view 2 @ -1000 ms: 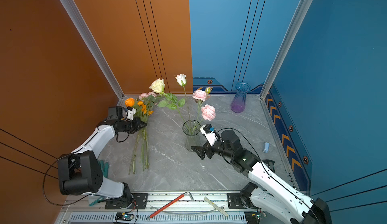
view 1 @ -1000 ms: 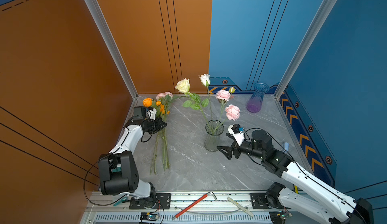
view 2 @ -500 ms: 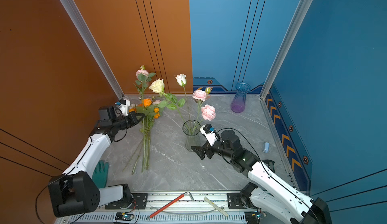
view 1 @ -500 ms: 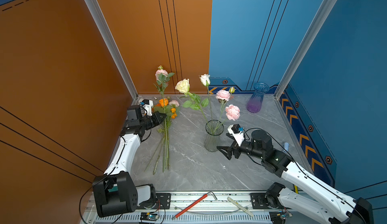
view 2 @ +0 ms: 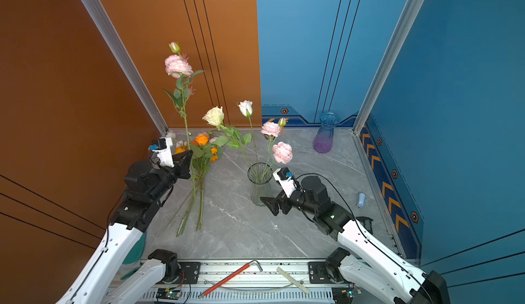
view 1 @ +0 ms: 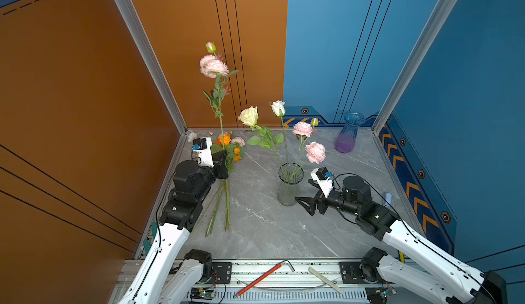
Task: Arrange flowers in a vase
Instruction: Place the flower in the vase.
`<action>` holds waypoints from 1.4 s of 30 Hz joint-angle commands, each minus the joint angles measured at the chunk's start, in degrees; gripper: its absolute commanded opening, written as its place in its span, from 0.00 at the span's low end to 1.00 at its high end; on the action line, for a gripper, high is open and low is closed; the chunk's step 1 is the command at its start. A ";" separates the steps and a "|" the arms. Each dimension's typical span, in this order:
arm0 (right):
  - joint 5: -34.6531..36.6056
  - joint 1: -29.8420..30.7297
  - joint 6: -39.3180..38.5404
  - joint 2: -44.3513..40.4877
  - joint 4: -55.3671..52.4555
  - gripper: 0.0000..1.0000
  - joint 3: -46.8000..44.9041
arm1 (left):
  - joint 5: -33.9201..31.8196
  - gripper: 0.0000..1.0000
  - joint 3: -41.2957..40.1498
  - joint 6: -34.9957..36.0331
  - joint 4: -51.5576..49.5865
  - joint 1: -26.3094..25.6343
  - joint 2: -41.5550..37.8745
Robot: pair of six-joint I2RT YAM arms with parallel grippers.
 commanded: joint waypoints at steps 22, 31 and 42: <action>2.18 -10.91 9.87 -8.11 6.89 1.00 -5.73 | -13.83 0.00 18.73 16.85 37.86 -41.41 26.58; 0.80 -11.09 9.92 -7.86 7.22 1.00 -5.58 | -12.92 0.00 17.83 17.07 45.06 -41.66 34.57; 0.08 -11.09 9.98 -7.24 7.62 1.00 -5.56 | -14.21 0.00 3.96 15.14 50.05 -41.26 32.47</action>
